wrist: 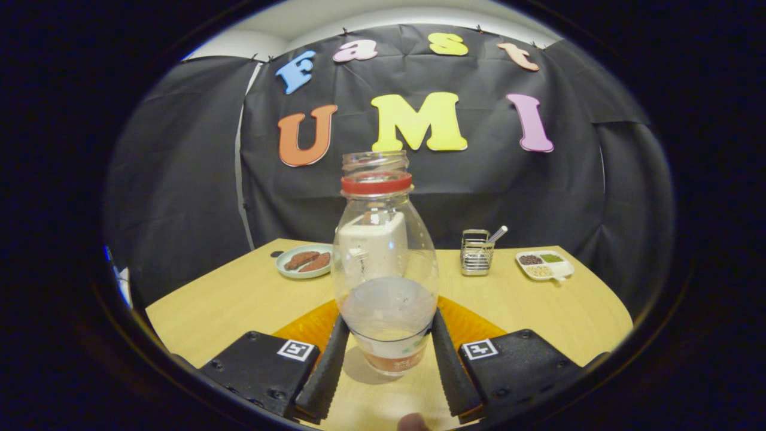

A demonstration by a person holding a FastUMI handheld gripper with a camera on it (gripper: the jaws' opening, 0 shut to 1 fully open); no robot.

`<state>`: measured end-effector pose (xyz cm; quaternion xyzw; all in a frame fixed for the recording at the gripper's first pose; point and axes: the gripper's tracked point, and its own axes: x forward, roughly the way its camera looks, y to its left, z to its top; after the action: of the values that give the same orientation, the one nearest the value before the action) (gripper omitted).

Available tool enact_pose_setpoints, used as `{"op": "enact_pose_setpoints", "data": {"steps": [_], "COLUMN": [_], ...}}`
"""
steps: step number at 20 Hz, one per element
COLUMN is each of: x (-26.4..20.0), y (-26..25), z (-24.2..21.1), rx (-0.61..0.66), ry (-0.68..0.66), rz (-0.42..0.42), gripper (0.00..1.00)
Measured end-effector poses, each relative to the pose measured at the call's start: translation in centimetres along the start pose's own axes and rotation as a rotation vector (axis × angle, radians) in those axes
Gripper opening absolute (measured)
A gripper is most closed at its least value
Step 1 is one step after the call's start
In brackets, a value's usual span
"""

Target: Take the bottle from table, then pour the juice into the cup, finally place the bottle on the coaster

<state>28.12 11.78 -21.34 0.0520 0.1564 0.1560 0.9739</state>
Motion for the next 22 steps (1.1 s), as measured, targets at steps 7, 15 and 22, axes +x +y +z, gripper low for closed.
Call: {"op": "enact_pose_setpoints", "data": {"steps": [7, 15, 22], "x": [3.0, 3.6, 3.9], "y": [1.8, 2.4, 2.1], "z": [-2.6, -3.8, -4.8], "rx": [-0.018, -0.051, -0.017], "ry": [0.035, 0.038, 0.055], "rz": [0.024, 0.025, 0.016], "gripper": [0.76, 0.79, 0.86]}}
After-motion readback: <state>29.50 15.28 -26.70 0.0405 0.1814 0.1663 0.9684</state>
